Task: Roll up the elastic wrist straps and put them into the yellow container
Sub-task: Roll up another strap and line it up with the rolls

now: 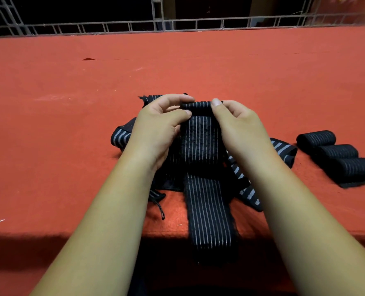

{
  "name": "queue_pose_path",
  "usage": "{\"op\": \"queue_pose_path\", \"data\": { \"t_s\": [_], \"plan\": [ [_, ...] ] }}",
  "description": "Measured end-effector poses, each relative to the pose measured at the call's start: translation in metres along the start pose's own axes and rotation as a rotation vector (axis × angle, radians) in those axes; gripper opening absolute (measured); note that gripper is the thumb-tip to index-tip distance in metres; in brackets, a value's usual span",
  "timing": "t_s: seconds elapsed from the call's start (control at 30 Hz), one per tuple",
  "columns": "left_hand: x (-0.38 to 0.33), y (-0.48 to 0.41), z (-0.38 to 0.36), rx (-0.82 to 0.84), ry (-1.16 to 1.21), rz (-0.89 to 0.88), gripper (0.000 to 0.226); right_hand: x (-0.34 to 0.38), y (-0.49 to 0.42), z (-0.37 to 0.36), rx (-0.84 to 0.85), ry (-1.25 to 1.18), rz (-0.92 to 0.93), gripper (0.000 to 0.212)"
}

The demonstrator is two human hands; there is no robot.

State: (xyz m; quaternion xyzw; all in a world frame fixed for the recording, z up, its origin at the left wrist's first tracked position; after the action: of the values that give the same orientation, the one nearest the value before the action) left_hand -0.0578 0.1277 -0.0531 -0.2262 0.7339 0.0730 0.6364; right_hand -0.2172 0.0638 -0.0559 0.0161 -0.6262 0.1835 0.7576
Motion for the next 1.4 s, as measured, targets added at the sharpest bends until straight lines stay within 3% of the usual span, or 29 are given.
{"op": "queue_pose_path", "data": {
  "t_s": [0.1,0.3,0.47,0.7,0.93,1.13,1.4],
  "plan": [
    [0.002,0.0,0.001,-0.006,-0.071,-0.018,0.034,-0.003,-0.001,0.0,-0.001,0.028,-0.003,0.041],
    [0.003,0.0,-0.006,-0.024,0.024,0.05,0.028,-0.003,-0.004,-0.001,-0.047,-0.026,0.053,0.027],
    [-0.004,0.005,-0.013,-0.045,0.047,0.058,0.021,-0.001,-0.006,-0.002,-0.109,-0.115,0.054,0.044],
    [-0.009,0.011,-0.011,0.002,-0.185,-0.075,0.021,0.001,-0.001,-0.001,-0.172,-0.239,0.083,0.028],
    [-0.008,0.006,-0.007,-0.099,-0.182,-0.154,0.023,0.009,0.007,0.0,-0.173,-0.172,0.029,0.021],
    [-0.009,0.007,-0.006,-0.057,-0.196,-0.176,0.029,0.01,0.008,0.002,-0.106,0.022,0.022,0.061],
    [-0.004,0.001,0.001,-0.121,-0.17,-0.053,0.02,0.001,0.004,-0.004,-0.127,-0.102,0.05,0.034]
  ]
}}
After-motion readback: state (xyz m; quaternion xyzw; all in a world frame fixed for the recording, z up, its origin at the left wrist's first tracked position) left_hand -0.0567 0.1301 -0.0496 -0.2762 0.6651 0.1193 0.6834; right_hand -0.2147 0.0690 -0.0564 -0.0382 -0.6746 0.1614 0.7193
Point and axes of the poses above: each hand's wrist, its own y-axis away from the middle knuckle, its own z-axis out of the back of the hand, x = y × z, the point moved 2 cm from there along -y, towards the middle knuckle, and after that the axes turned 1 degree about x, right-handed, at the moved point
